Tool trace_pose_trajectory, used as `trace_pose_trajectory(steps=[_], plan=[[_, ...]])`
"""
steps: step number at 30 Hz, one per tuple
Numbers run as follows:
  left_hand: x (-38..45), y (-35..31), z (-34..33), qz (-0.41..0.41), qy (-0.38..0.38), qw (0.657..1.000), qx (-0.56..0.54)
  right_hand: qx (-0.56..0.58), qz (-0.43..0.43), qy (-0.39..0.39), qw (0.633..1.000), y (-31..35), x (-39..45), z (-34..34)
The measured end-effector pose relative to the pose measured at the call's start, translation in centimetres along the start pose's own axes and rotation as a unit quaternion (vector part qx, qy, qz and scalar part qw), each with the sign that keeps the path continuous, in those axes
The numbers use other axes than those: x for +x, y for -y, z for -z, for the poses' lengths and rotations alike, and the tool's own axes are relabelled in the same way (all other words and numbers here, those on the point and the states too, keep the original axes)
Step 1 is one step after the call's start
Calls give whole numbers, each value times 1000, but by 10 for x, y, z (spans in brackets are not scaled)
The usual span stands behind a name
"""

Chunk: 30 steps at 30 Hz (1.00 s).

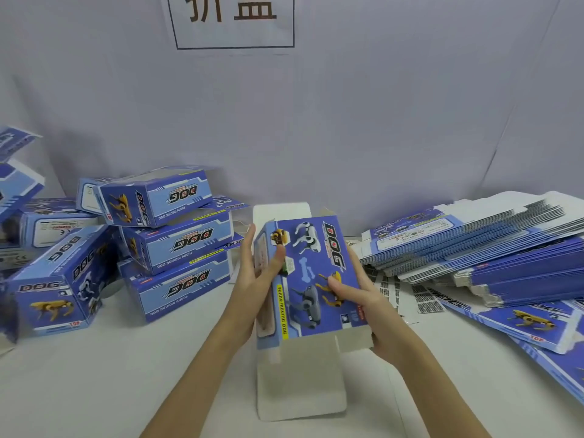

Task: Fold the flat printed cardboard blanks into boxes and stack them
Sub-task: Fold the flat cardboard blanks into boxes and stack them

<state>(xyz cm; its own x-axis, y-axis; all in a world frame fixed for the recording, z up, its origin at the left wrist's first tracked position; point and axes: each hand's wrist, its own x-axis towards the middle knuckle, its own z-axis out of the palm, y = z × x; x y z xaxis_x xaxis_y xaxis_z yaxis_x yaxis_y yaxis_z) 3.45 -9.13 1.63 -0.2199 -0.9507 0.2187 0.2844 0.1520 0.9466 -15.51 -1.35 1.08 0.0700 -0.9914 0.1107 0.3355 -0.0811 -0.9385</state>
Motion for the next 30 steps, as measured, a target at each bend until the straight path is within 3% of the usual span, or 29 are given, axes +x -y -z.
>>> trace_pose_trajectory(steps=[3,7,15,22,30], plan=[[-2,-4,6,5,25,999,-31,-4,16,5,1000,-1,1,-9],[-6,-1,1,26,73,997,-28,-8,89,-52,995,-3,4,-14],[-13,0,2,29,126,991,35,-37,100,-171,979,-3,8,-1],[-3,9,2,51,46,997,-33,-18,61,-129,990,-11,10,-8],[-5,6,3,-9,29,999,-43,-54,99,-145,983,-15,11,-9]])
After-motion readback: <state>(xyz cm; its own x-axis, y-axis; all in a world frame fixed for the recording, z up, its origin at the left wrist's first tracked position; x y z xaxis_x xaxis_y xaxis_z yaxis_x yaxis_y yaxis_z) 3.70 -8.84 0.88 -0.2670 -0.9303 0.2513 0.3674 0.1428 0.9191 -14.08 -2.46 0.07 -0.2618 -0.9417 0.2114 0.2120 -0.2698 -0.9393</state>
